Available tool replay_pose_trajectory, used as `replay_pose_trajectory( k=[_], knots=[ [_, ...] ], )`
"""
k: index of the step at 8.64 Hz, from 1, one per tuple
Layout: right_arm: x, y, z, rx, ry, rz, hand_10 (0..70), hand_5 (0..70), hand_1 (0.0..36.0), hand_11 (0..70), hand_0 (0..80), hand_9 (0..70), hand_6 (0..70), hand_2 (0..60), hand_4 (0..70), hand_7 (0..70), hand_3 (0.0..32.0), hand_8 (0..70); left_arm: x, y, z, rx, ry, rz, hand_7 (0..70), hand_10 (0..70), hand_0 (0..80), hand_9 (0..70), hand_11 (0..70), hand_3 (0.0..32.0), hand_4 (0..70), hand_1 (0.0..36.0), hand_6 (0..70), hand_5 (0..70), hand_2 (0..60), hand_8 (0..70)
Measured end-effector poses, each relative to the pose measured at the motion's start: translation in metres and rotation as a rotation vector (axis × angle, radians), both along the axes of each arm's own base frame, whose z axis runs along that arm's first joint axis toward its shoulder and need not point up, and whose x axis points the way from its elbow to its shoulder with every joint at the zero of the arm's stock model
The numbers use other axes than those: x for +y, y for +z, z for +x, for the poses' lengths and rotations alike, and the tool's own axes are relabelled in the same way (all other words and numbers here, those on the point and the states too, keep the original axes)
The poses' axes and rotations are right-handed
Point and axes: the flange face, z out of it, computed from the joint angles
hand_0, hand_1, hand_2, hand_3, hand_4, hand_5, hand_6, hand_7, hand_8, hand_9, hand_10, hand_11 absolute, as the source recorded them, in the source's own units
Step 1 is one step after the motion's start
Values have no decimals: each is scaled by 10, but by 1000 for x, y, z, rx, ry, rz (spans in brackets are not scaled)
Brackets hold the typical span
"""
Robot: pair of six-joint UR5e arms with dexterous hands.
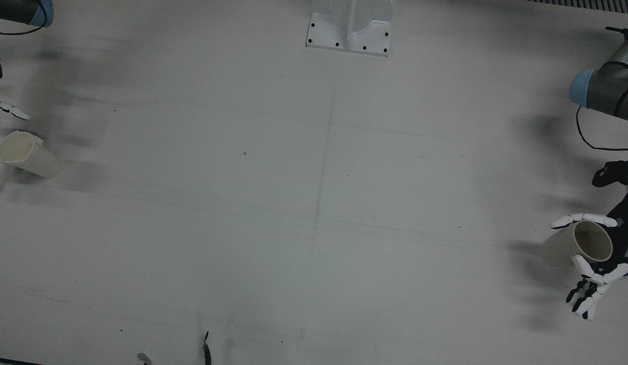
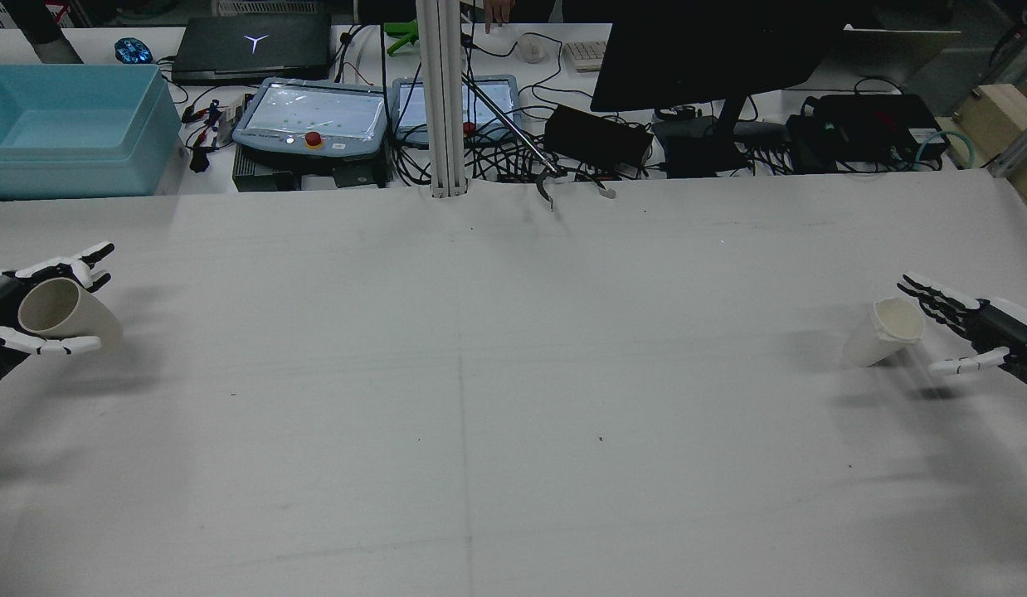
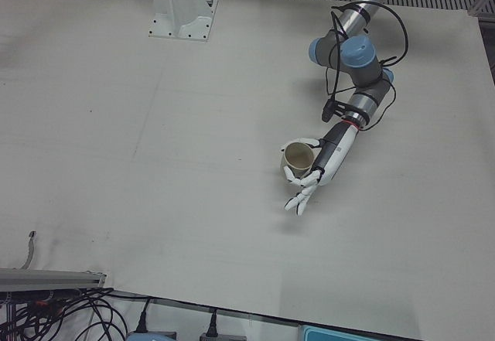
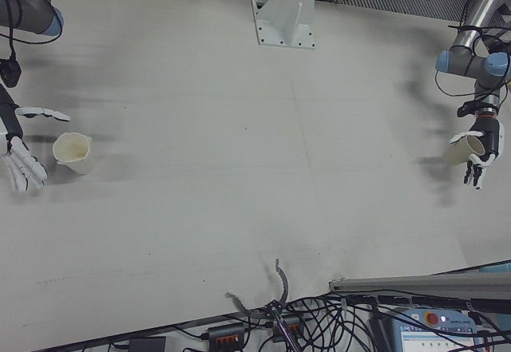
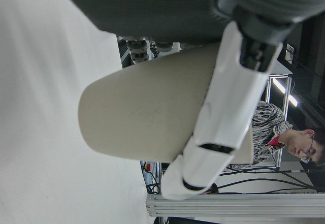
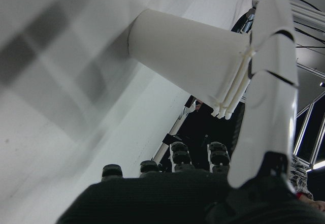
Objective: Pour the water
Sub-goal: 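Lift both cups, raising the white cup high with the right hand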
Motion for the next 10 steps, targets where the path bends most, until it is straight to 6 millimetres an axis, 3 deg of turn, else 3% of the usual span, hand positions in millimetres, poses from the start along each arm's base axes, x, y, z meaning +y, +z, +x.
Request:
replay_pose_trajectory(
  k=[2,3,5,6,7,9,10],
  knots=[
    [-4,-3,-6,2,7,8,0,69,289,0,572,9,123,236,45,118,0,14,1,-3,0,2,1,3,89,41,800,3,106,0,310,360,98,700,600,14],
    [-7,-5,-12,0,7,13,0,81,323,0,605,18,140,275,53,164,0,18,1,-5,0,3,1,4,88,40,800,3,105,0,305,360,95,700,600,12],
    [-10,-9,-23,-6,6,20,0,97,357,0,659,34,173,305,76,242,0,24,2,-6,-1,3,0,4,85,41,800,3,106,0,299,360,93,700,600,12],
    [-11,-11,-30,-10,6,23,0,112,360,0,755,51,216,336,111,327,0,33,3,-4,-2,2,-4,1,83,41,800,2,105,0,299,360,92,700,600,12],
    [-13,-16,-38,-16,8,28,0,119,360,0,797,78,237,335,130,352,0,47,4,-3,-3,1,-7,-2,83,41,800,2,105,0,298,360,92,700,600,12],
    [-16,-28,-57,-35,17,43,0,133,360,0,800,151,282,323,170,423,0,96,6,0,-5,0,-10,-5,82,41,800,2,105,0,297,360,92,700,600,12],
    [-18,-38,-67,-44,28,49,0,159,360,0,800,312,352,316,171,523,0,211,7,1,-6,0,-10,-6,82,40,800,2,105,0,296,360,92,700,600,13]
  ],
)
